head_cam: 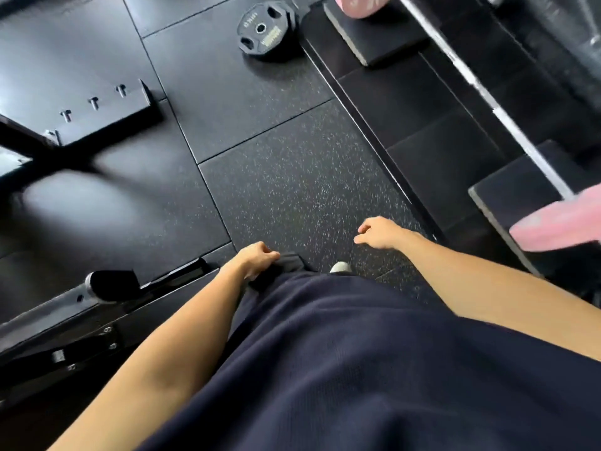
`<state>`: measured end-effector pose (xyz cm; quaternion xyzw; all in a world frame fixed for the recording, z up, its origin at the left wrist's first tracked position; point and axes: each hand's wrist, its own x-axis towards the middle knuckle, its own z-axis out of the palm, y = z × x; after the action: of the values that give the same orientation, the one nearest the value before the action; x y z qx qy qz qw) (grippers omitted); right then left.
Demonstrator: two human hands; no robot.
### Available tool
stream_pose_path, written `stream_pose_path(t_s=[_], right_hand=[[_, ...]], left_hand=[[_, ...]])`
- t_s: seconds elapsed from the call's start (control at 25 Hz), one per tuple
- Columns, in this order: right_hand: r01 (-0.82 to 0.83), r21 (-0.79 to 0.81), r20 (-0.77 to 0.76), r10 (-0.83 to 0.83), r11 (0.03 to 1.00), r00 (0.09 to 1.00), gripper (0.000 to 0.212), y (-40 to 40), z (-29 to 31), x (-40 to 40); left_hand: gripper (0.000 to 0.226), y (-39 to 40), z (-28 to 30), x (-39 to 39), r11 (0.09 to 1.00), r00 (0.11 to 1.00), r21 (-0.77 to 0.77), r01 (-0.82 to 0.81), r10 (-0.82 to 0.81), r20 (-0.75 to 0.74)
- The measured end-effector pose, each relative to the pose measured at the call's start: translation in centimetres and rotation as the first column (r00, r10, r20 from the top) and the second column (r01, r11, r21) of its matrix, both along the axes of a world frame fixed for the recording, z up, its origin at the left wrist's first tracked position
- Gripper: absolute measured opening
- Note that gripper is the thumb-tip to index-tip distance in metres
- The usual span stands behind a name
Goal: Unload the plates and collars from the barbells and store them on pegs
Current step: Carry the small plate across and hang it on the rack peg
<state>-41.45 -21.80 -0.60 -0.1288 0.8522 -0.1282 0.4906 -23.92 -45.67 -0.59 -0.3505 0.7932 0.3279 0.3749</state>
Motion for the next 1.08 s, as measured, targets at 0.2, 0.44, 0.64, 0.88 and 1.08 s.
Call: stream_pose_path(t_s=[0.2, 0.44, 0.64, 0.88, 1.08], right_hand=[[-0.126, 0.008, 0.029, 0.126, 0.992, 0.992, 0.043, -10.3, -1.5, -11.4], [-0.252, 0.083, 0.047, 0.249, 0.964, 0.967, 0.044, -24.3, -2.7, -23.9], [-0.151, -0.035, -0.071, 0.148, 0.988, 0.986, 0.037, -36.9, -0.4, -34.9], [-0.139, -0.028, -0.021, 0.139, 0.990, 0.990, 0.038, -50.7, -1.5, -45.4], [-0.122, 0.005, 0.035, 0.122, 0.993, 0.992, 0.042, -60.9, -2.9, -55.8]], left_hand=[[0.041, -7.2, -1.7, -8.3, 0.995, 0.995, 0.050, -0.086, 0.084, 0.049], [0.046, -21.8, -3.1, -21.2, 0.988, 0.995, 0.128, -0.090, 0.083, 0.064], [0.042, -35.5, -0.9, -31.2, 0.989, 0.989, 0.038, -0.143, 0.145, -0.041], [0.046, -47.4, -1.0, -42.2, 0.971, 0.976, 0.100, -0.217, 0.219, -0.015], [0.047, -58.3, -1.3, -52.6, 0.978, 0.983, 0.095, -0.184, 0.182, 0.026]])
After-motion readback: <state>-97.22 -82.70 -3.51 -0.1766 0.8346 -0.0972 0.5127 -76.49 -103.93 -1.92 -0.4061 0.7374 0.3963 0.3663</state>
